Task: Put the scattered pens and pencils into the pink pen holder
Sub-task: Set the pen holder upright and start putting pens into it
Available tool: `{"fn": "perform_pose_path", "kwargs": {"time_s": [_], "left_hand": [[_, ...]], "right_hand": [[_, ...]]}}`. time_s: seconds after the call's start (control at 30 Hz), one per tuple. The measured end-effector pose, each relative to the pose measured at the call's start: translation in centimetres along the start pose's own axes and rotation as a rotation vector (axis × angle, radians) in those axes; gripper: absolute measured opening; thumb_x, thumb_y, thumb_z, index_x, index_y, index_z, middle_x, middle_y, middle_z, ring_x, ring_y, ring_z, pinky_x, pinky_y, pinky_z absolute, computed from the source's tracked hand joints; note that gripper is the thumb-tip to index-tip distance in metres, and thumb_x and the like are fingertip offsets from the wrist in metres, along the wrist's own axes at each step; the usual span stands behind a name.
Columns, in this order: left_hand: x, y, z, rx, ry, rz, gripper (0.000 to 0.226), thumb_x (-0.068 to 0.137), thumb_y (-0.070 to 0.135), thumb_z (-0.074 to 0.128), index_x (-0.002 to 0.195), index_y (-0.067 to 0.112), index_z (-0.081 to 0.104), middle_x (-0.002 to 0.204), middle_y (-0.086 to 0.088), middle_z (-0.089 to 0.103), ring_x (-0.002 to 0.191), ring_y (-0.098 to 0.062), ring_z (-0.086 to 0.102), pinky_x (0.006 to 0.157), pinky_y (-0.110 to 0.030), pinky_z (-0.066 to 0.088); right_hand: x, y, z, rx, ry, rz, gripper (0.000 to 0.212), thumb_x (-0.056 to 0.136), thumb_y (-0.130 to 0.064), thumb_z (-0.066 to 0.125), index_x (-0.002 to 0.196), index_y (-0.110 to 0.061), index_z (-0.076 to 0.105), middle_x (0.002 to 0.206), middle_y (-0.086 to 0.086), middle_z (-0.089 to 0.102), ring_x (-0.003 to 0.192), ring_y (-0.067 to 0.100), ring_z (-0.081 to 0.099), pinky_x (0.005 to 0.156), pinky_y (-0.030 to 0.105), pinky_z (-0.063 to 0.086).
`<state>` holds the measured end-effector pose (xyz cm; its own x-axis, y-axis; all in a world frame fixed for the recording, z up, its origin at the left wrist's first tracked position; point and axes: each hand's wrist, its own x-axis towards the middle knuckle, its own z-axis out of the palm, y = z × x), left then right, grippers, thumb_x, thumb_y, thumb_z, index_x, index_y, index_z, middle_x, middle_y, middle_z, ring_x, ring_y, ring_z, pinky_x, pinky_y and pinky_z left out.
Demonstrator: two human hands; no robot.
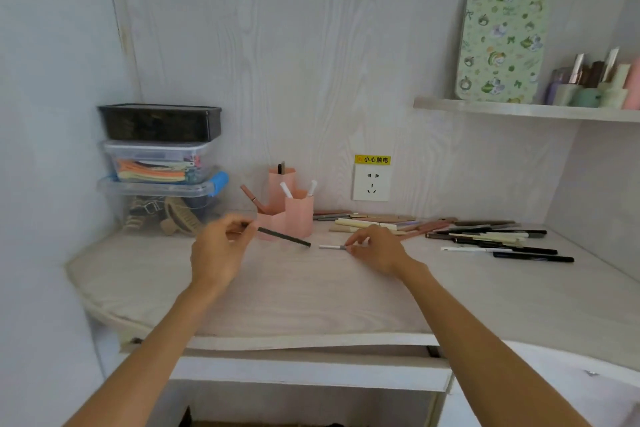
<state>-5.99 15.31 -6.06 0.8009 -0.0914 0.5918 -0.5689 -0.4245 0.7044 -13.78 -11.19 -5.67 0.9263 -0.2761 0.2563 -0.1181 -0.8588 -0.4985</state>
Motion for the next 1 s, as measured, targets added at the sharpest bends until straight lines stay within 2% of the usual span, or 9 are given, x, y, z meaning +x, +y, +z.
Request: {"fn": "perform_pose_path", "kwargs": {"time_s": [0.1, 0.2, 0.27, 0.33, 0.47, 0.6, 0.7, 0.83, 1.0], "left_hand": [[1.8, 1.6, -1.6, -0.129, 0.045, 0.021, 0.006, 0.082, 0.027, 0.07, 0.084, 0.021, 0.07, 0.076, 0.009, 0.069, 0.074, -0.011, 0.067, 0.071, -0.027, 0.053], [4.0, 3.5, -3.1, -0.152, 0.086, 0.075, 0.005, 0.083, 0.021, 0.07, 0.086, 0.018, 0.072, 0.081, 0.002, 0.07, 0.074, -0.015, 0.065, 0.073, -0.036, 0.056], [6.0, 5.0, -4.0, -0.083, 0.151, 0.156, 0.008, 0.081, 0.023, 0.071, 0.088, 0.019, 0.073, 0.085, 0.001, 0.072, 0.074, -0.009, 0.065, 0.074, -0.029, 0.055], [7.7, 6.6, -4.7, -0.051, 0.235, 0.238, 0.012, 0.081, 0.029, 0.071, 0.089, 0.02, 0.074, 0.085, 0.008, 0.072, 0.072, -0.003, 0.066, 0.073, -0.02, 0.053], [11.1, 9.5, -3.2, 0.022, 0.419, 0.301, 0.02, 0.081, 0.037, 0.07, 0.093, 0.022, 0.072, 0.08, 0.012, 0.068, 0.07, -0.004, 0.065, 0.068, -0.023, 0.053], [13.4, 9.2, 0.1, 0.236, 0.351, 0.287, 0.026, 0.08, 0.042, 0.07, 0.095, 0.021, 0.066, 0.083, 0.004, 0.073, 0.071, -0.011, 0.068, 0.062, -0.027, 0.049], [14.1, 7.9, 2.1, 0.339, 0.296, 0.306, 0.025, 0.081, 0.041, 0.069, 0.091, 0.018, 0.069, 0.083, 0.0, 0.075, 0.073, -0.016, 0.07, 0.054, -0.021, 0.041], [13.9, 7.4, 3.2, 0.289, 0.289, 0.393, 0.026, 0.083, 0.036, 0.068, 0.095, 0.014, 0.072, 0.084, -0.003, 0.075, 0.073, -0.018, 0.071, 0.062, -0.025, 0.05], [14.5, 8.1, 2.0, 0.132, 0.611, 0.472, 0.027, 0.086, 0.037, 0.065, 0.097, 0.014, 0.073, 0.083, 0.001, 0.074, 0.067, -0.005, 0.063, 0.059, -0.022, 0.047]], "right_hand": [[1.9, -0.8, 1.5, -0.012, 0.024, -0.051, 0.013, 0.084, -0.026, 0.062, 0.092, -0.025, 0.073, 0.105, 0.004, 0.067, 0.103, 0.02, 0.058, 0.087, 0.034, 0.047], [3.3, -1.2, 2.7, -0.049, 0.063, -0.093, 0.015, 0.085, -0.025, 0.06, 0.093, -0.025, 0.072, 0.106, 0.004, 0.067, 0.104, 0.022, 0.057, 0.09, 0.037, 0.047], [4.2, -1.2, 3.2, -0.037, 0.073, -0.097, 0.014, 0.085, -0.025, 0.06, 0.092, -0.025, 0.072, 0.102, 0.005, 0.064, 0.101, 0.022, 0.057, 0.087, 0.037, 0.047], [4.6, -1.0, 3.7, -0.029, 0.082, -0.115, 0.013, 0.085, -0.025, 0.059, 0.092, -0.025, 0.071, 0.099, 0.004, 0.062, 0.1, 0.022, 0.056, 0.085, 0.037, 0.047], [5.0, -0.2, 4.5, -0.047, 0.099, -0.142, 0.014, 0.088, -0.026, 0.055, 0.096, -0.028, 0.067, 0.102, 0.0, 0.061, 0.104, 0.021, 0.051, 0.087, 0.036, 0.044], [5.3, 0.2, 4.8, -0.032, 0.115, -0.153, 0.016, 0.088, -0.027, 0.055, 0.097, -0.031, 0.067, 0.106, -0.005, 0.061, 0.104, 0.018, 0.05, 0.087, 0.032, 0.043], [5.4, 0.3, 4.9, -0.025, 0.125, -0.165, 0.016, 0.088, -0.028, 0.054, 0.097, -0.032, 0.067, 0.106, -0.006, 0.061, 0.104, 0.017, 0.05, 0.085, 0.031, 0.041], [5.5, 0.3, 4.9, -0.039, 0.128, -0.177, 0.016, 0.088, -0.028, 0.054, 0.097, -0.031, 0.066, 0.106, -0.007, 0.061, 0.104, 0.016, 0.051, 0.084, 0.03, 0.039], [5.4, 0.1, 4.8, -0.055, 0.113, -0.178, 0.016, 0.089, -0.028, 0.053, 0.098, -0.031, 0.065, 0.108, -0.007, 0.06, 0.106, 0.016, 0.05, 0.086, 0.031, 0.039]]}}
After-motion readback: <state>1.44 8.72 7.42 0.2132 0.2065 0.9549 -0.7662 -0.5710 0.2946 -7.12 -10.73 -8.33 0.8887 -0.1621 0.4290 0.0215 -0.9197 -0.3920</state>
